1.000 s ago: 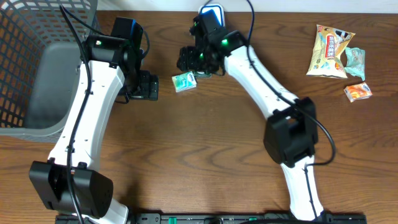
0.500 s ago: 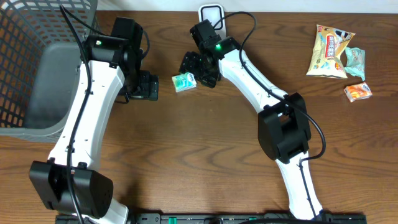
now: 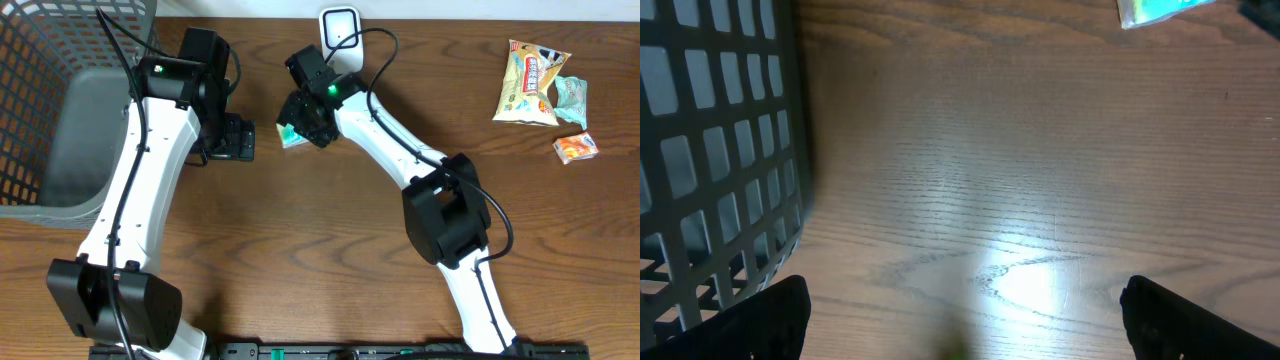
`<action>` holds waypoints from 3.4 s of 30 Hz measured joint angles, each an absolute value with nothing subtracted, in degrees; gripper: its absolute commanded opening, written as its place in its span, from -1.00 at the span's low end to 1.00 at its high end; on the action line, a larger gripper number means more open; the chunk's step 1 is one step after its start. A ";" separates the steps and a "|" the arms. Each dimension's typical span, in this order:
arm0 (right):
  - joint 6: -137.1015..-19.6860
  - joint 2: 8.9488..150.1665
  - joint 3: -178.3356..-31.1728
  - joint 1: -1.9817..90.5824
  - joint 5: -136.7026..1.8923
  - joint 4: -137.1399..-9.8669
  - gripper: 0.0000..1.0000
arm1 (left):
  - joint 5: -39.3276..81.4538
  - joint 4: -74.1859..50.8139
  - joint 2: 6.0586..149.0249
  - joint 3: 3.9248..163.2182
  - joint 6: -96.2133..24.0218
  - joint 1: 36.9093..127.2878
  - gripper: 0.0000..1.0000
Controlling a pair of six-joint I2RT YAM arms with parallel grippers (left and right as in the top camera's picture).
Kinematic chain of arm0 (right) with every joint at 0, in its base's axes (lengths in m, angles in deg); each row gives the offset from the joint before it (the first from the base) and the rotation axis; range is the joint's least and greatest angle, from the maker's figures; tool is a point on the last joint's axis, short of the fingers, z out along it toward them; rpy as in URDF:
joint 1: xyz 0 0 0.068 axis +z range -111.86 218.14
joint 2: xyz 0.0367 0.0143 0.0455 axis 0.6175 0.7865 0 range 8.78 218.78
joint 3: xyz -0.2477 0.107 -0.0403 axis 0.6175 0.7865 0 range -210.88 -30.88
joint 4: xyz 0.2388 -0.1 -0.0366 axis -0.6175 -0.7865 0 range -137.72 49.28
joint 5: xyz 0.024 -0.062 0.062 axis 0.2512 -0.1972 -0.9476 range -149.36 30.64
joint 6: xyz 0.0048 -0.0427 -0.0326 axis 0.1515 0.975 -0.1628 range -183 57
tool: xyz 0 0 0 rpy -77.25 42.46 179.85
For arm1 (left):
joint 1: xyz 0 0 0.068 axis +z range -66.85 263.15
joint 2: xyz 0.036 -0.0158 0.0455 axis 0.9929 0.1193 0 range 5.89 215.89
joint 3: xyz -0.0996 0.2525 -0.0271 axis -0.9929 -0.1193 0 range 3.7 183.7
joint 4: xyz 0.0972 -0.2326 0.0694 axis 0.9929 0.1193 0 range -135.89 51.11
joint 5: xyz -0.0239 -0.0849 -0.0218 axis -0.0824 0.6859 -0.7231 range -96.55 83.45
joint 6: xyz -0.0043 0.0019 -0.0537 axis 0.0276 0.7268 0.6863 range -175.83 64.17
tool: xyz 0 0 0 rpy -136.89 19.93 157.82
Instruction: Scan the item barcode
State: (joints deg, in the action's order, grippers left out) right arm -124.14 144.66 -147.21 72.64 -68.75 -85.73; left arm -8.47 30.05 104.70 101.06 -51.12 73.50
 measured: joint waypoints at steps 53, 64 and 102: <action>-50.02 131.76 -125.59 58.30 -76.01 -105.19 -0.44 | -8.47 30.05 104.70 101.06 -51.12 73.50 0.96; -54.15 131.85 -124.59 58.12 -74.74 -107.61 0.01 | -8.47 30.05 104.70 101.06 -51.12 73.50 0.96; -65.00 131.37 -118.12 58.12 -81.73 -91.92 -0.98 | -8.47 30.05 104.70 101.06 -51.12 73.50 0.95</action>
State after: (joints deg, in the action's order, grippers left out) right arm -65.00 131.37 -118.12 58.12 -81.73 -91.92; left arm -8.47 30.05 104.70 101.06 -51.12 73.50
